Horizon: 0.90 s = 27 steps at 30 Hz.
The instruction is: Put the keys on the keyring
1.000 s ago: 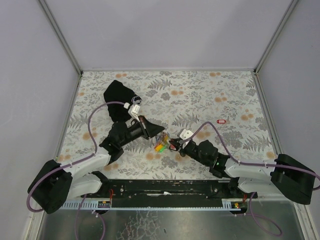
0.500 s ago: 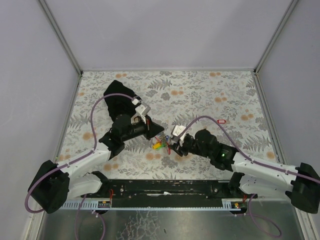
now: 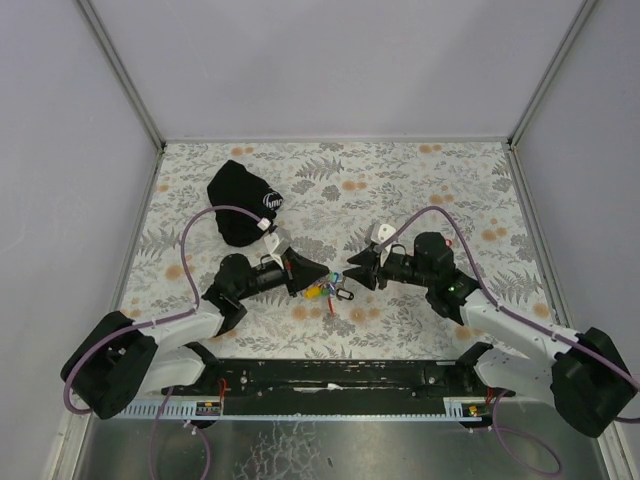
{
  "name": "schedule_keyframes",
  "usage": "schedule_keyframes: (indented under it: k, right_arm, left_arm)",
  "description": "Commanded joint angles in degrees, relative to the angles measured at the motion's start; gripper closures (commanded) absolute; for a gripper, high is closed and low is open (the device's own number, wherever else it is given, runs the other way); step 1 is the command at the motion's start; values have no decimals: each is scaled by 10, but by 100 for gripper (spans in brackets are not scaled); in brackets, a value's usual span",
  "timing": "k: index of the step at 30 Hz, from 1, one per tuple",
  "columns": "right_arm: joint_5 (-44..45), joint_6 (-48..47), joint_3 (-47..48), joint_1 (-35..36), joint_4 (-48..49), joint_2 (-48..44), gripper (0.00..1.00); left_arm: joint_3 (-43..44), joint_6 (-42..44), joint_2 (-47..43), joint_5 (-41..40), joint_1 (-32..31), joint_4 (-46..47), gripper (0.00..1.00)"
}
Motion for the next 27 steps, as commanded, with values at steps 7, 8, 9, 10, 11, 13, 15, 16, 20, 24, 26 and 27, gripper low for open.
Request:
schedule_keyframes:
  k: [7, 8, 9, 10, 11, 13, 15, 16, 20, 24, 26, 27]
  right_arm:
    - [-153, 31, -14, -22, 201, 91, 62]
    - [-158, 31, -18, -22, 213, 96, 63]
    - [-162, 31, -20, -22, 224, 103, 63]
    - [-165, 30, -21, -22, 231, 109, 64]
    - [-169, 29, -21, -22, 237, 116, 65]
    - [-181, 30, -21, -22, 249, 127, 68]
    - [-190, 32, -20, -22, 261, 135, 70]
    - [-195, 35, -21, -22, 269, 139, 70]
    - [-216, 39, -19, -22, 283, 147, 73]
    - [-224, 40, -15, -22, 279, 152, 77]
    - [-222, 39, -13, -22, 274, 154, 81]
    - [-223, 38, -9, -22, 267, 155, 84]
  left_arm:
    - [-28, -20, 34, 33, -2, 205, 100]
    - [-29, -20, 35, 33, -2, 209, 100]
    - [-31, -21, 36, 34, -2, 213, 100]
    - [-31, -21, 37, 35, -2, 215, 100]
    - [-31, -22, 38, 36, -3, 216, 100]
    - [-31, -24, 40, 38, -2, 219, 100]
    - [-30, -26, 43, 40, -2, 224, 100]
    - [-31, -27, 45, 42, -2, 225, 100]
    - [-31, -29, 51, 44, -3, 230, 100]
    - [-31, -32, 53, 47, -2, 235, 100]
    - [-30, -34, 55, 50, -2, 238, 100]
    - [-30, -35, 56, 52, -2, 238, 100]
